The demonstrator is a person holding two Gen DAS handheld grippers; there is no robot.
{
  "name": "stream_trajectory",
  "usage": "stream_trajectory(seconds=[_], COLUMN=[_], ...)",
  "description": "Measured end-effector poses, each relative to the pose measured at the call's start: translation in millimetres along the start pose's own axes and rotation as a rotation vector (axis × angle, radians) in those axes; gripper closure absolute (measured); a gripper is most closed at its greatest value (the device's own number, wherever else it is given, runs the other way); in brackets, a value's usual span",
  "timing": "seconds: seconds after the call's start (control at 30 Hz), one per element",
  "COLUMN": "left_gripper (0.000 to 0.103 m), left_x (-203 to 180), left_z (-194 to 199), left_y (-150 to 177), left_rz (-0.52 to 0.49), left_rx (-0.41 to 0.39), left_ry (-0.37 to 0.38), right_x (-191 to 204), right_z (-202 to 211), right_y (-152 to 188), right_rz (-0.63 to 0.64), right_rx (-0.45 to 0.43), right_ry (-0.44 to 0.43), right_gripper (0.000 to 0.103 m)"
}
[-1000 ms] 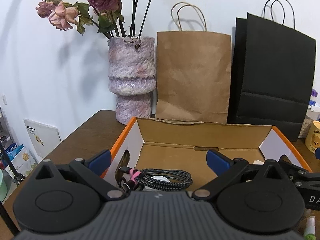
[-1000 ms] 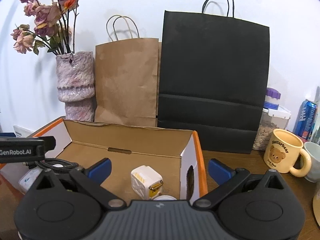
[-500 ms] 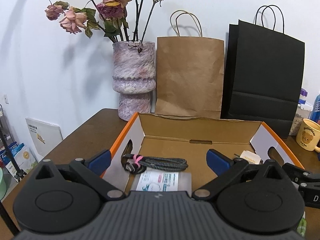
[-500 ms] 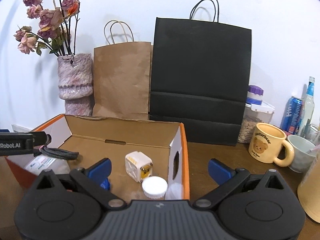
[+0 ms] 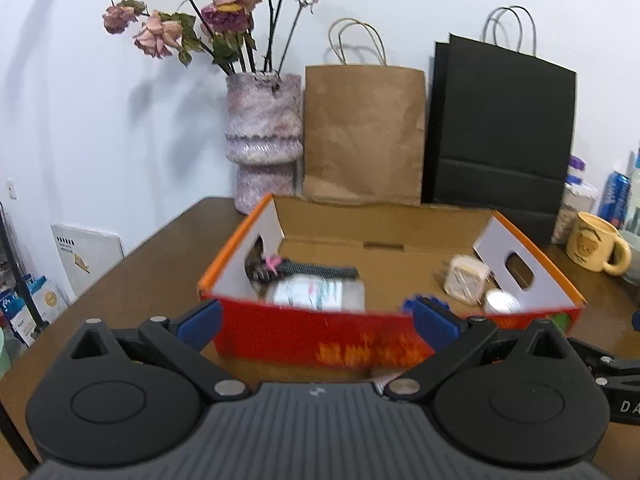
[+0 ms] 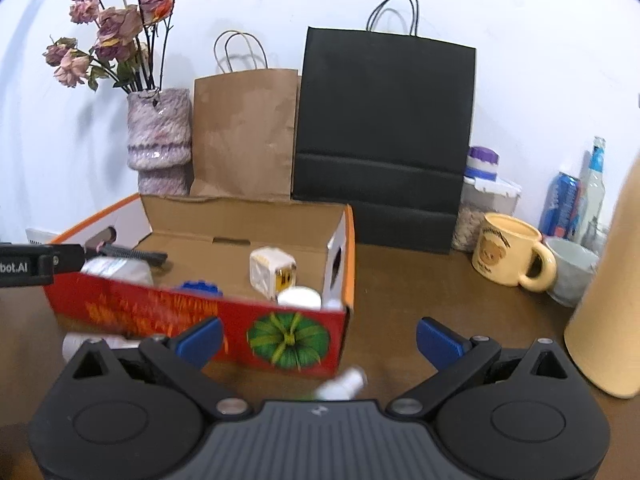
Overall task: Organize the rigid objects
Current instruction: 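Move both tools out of the box toward the black charger cable and green spray bottle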
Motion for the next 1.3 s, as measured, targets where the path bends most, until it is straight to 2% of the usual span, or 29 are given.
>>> stream_trajectory(seconds=[0.3,0.63,1.07,1.2,1.3], left_gripper=[0.000,0.000,0.000,0.000,0.008], left_x=[-28.6,-49.3,-54.0,-53.4,-56.6], left_z=[18.5,24.3,10.7,10.2,11.2], left_y=[45.2,75.4,90.7,90.7,90.9], left_rz=[-0.045,-0.073,-0.065,-0.057,-0.071], left_rx=[0.089,0.169,0.255,0.254,0.253], left_ry=[0.067,0.119,0.142,0.161,0.182], right_x=[-22.6,-46.8,-47.4,-46.8,-44.9], right_z=[29.1,40.9,40.7,38.9,37.8], right_y=[34.6,63.1,68.8,69.3,70.0], right_rz=[-0.022,-0.088,-0.093,-0.092,-0.086], right_rx=[0.035,0.102,0.122,0.129,0.134], right_ry=[0.013,0.045,0.049,0.047,0.045], right_gripper=[0.000,0.000,0.000,0.000,0.000])
Point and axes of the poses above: each gripper's, at about its wrist camera, not at the fingertips, and z roughly against the way its jaws point, x to its left, y to its underside, the point moved 4 cm from there along -z, roughly the way its jaws point, and after that the axes turned 15 degrees about y, right-handed, at the moved point
